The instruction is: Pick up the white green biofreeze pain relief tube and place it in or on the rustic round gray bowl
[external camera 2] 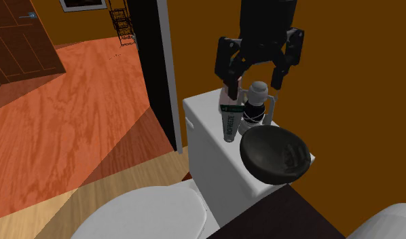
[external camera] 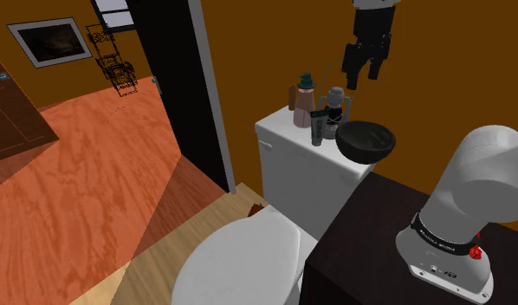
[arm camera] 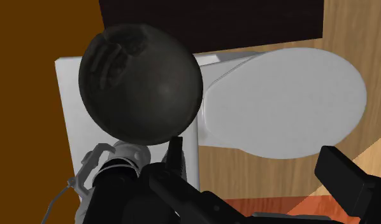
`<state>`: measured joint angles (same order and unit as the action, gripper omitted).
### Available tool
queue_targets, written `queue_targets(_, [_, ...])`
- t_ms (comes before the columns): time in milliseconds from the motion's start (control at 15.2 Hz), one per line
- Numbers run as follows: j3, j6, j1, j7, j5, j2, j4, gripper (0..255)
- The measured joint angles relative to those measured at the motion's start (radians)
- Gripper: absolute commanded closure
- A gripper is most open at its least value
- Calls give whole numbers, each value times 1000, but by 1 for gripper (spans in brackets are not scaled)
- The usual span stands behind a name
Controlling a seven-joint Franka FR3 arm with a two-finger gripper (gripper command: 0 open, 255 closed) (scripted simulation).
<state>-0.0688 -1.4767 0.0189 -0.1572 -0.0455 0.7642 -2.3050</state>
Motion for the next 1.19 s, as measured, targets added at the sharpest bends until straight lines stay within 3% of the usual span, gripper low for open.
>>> queue_targets(264, [-39, -70, 21, 101, -34, -17, -37, 0])
queue_targets(726, [-169, -321, 97, 438, -118, -158, -85, 0])
queue_targets(1188, [-290, -579, 190, 782, -128, -372, -63, 0])
